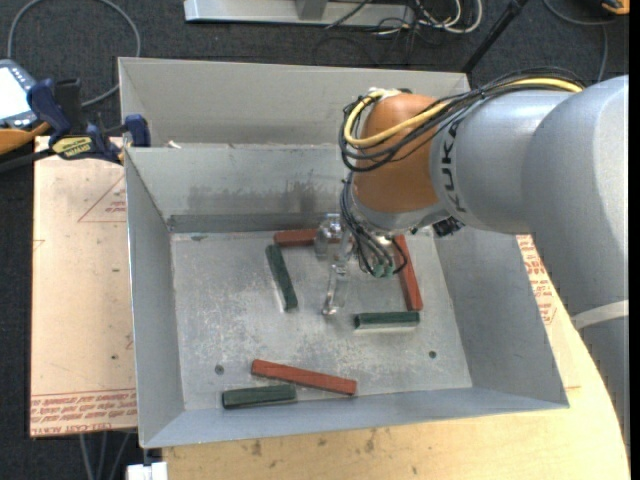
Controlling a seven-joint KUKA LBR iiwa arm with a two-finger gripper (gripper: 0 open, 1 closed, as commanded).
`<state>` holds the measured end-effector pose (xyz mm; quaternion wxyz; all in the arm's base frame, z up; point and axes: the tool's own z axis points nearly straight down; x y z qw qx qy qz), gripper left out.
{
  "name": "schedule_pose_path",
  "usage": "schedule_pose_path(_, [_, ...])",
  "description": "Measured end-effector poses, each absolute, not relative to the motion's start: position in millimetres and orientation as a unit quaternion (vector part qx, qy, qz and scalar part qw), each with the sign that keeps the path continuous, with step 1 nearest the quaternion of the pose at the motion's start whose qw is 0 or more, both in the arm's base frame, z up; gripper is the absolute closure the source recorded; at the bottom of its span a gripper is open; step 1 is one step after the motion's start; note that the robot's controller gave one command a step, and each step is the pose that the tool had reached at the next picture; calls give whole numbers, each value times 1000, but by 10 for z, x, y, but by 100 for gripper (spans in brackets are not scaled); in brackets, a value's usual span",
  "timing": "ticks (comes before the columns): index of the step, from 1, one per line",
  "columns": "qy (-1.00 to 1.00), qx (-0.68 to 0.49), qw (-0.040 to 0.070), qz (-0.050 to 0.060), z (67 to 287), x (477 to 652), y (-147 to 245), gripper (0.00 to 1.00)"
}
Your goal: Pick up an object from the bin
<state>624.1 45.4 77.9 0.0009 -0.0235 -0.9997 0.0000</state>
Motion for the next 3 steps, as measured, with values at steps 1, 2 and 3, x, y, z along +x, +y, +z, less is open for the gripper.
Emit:
schedule_pose_path(1, [-998,-61,-4,-1,719,6343,7,0])
schedule_pose_path(2, [-991,-134,-3,-3,1260,6305,774,0])
schedule_pose_path(3, [-1000,14,-3,-1,710,6431,875,0])
